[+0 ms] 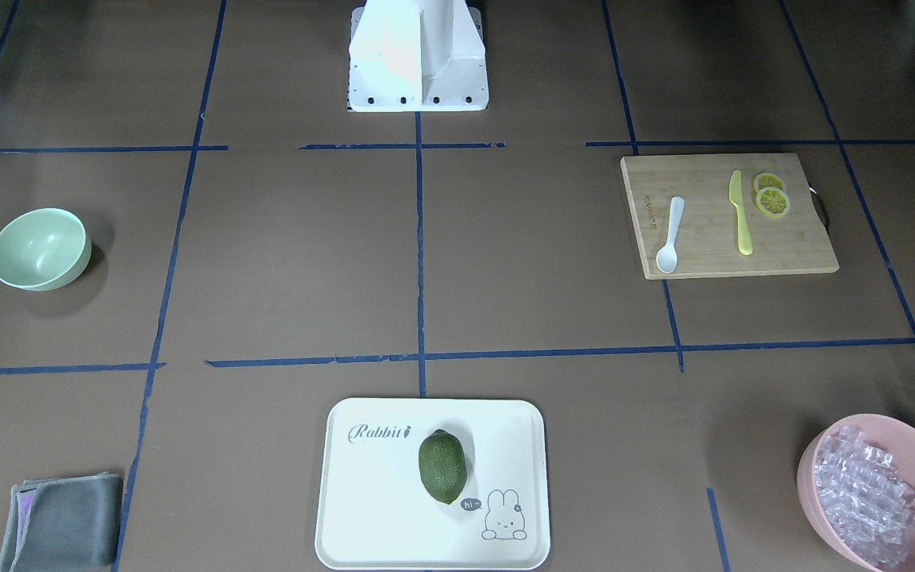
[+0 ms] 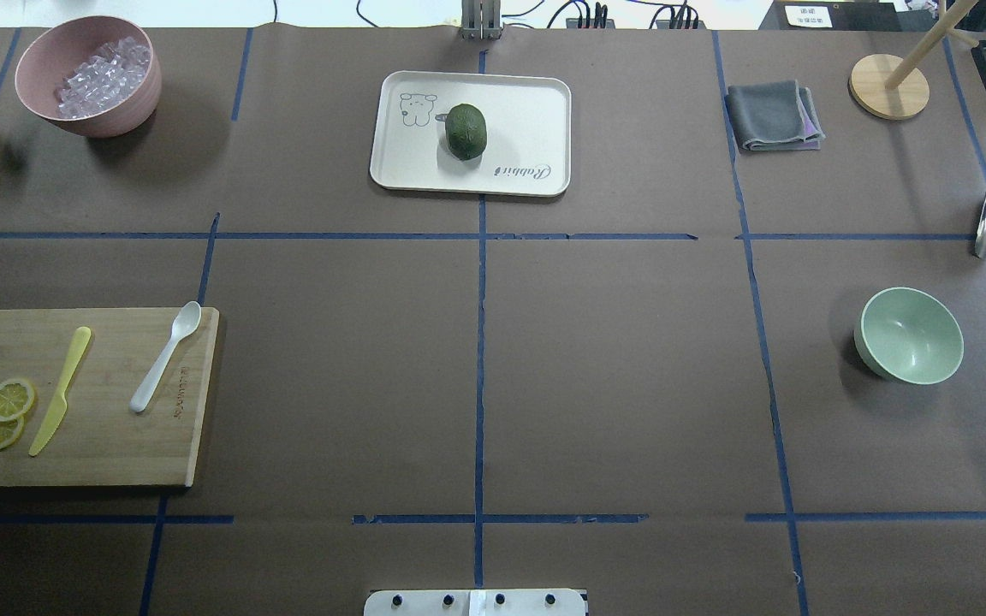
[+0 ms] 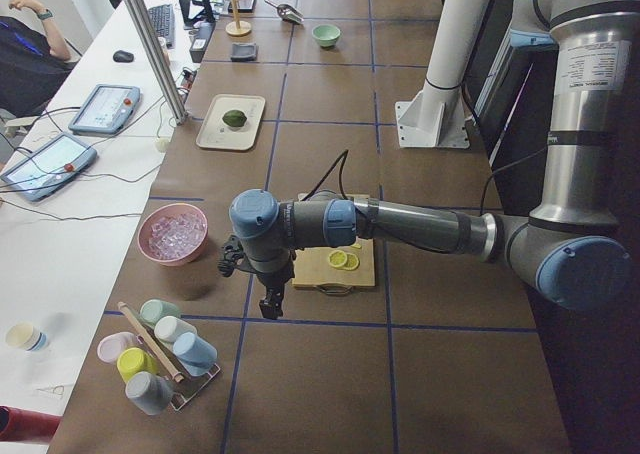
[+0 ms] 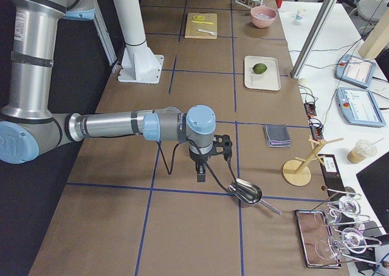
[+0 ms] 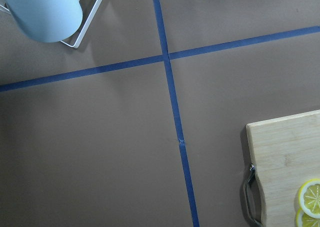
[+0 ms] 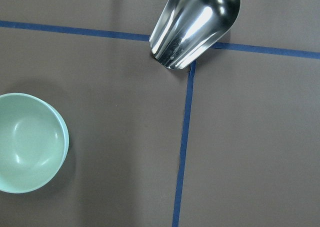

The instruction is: Place spoon in bowl

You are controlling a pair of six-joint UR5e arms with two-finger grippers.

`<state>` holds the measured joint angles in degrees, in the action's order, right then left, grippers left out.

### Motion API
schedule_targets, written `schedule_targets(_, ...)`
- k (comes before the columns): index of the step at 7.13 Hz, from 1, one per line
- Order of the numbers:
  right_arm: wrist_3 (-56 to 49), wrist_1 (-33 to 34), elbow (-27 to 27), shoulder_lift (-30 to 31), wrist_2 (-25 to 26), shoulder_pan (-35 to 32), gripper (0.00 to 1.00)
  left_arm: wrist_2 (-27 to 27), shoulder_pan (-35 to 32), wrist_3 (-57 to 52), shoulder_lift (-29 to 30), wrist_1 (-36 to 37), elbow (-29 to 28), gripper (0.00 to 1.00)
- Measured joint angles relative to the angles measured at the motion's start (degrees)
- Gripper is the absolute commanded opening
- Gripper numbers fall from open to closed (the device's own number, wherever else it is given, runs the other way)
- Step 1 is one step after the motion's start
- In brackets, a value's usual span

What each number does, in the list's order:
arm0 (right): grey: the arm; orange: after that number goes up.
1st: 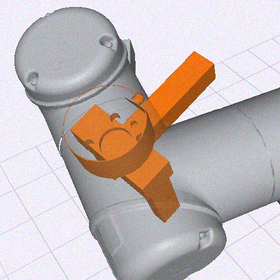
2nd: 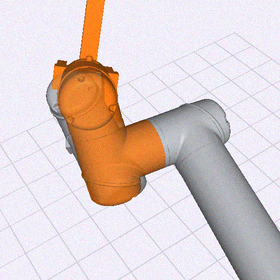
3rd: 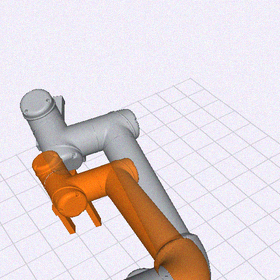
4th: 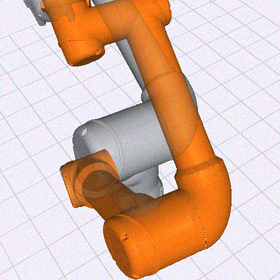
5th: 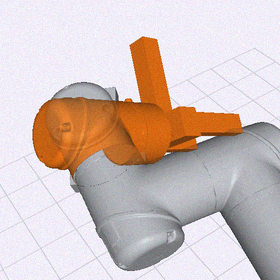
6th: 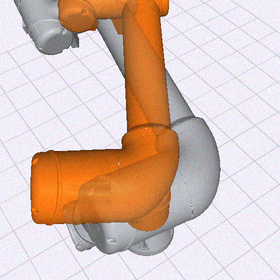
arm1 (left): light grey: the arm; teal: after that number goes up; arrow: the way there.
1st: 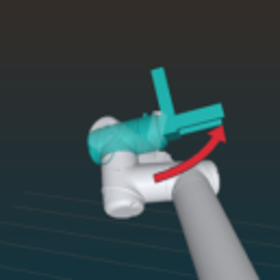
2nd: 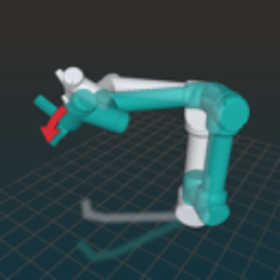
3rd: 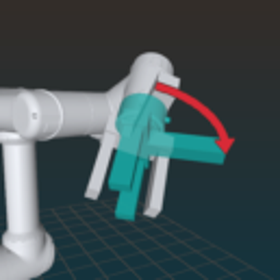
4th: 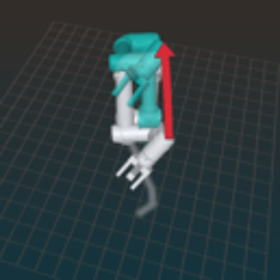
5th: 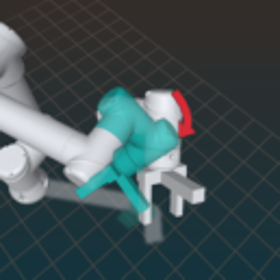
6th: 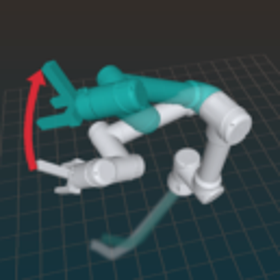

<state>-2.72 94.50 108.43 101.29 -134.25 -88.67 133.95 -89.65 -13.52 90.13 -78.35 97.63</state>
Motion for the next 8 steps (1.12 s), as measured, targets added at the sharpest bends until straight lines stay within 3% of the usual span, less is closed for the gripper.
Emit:
schedule_targets(4,0.91,-3.65,0.40,-0.52,-1.01,1.64,1.00,0.06,0.24,-0.02,0.34,0.11,-0.28,1.00)
schedule_targets(5,3.20,-6.94,0.26,-0.57,-2.05,3.73,1.00,0.08,0.26,-0.02,0.37,0.12,-0.27,1.00)
schedule_targets(6,8.14,-11.67,-0.02,-0.57,-2.41,6.84,0.90,0.08,0.26,-0.02,0.39,0.12,-0.25,1.00)
schedule_targets(7,13.55,-16.54,-0.81,-0.80,-2.38,10.51,0.99,0.09,0.29,-0.02,0.39,0.12,-0.25,1.00)
schedule_targets(8,18.38,-21.85,-2.65,-1.22,-1.93,14.19,0.99,0.09,0.32,-0.02,0.40,0.12,-0.27,1.00)
